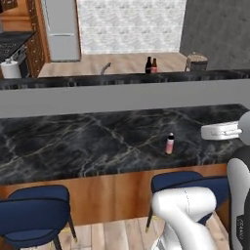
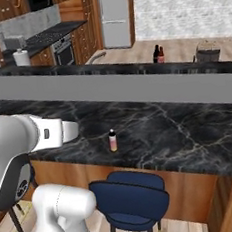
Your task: Place the large bottle from the dining counter next to the other large bottle outside the sink, and place the small bottle from the dining counter next to the other small bottle inside the sink.
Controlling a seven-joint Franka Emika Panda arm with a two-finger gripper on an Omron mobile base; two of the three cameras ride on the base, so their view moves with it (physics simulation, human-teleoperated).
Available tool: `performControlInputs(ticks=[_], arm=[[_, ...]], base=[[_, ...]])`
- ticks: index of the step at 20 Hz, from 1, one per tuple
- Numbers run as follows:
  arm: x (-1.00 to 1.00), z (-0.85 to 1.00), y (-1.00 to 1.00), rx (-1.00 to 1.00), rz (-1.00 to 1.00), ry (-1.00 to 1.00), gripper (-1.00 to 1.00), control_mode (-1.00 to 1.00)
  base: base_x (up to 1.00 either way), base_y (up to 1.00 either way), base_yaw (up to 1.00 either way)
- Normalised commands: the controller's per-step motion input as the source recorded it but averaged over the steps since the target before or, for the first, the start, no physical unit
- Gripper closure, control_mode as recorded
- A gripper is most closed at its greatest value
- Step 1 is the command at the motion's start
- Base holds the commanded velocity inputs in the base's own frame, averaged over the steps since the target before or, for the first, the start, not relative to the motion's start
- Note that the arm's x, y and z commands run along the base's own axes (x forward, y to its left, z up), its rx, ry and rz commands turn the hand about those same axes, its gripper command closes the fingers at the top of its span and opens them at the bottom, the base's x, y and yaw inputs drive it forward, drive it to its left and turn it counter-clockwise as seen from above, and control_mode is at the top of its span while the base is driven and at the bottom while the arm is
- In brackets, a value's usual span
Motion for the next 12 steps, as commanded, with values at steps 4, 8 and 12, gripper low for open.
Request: performControlInputs(ticks=[4,8,12], arm=[[0.00,0.00,0.00,0.00,0.00,0.00,-1.00,1.00],[0.00,0.00,0.00,0.00,0.00,0.00,-1.00,1.00],[0.00,0.00,0.00,0.00,0.00,0.00,-1.00,1.00]], base=[[0.00,0.00,-0.25],[0.00,0.00,-0.25],[0.00,0.00,-0.25]])
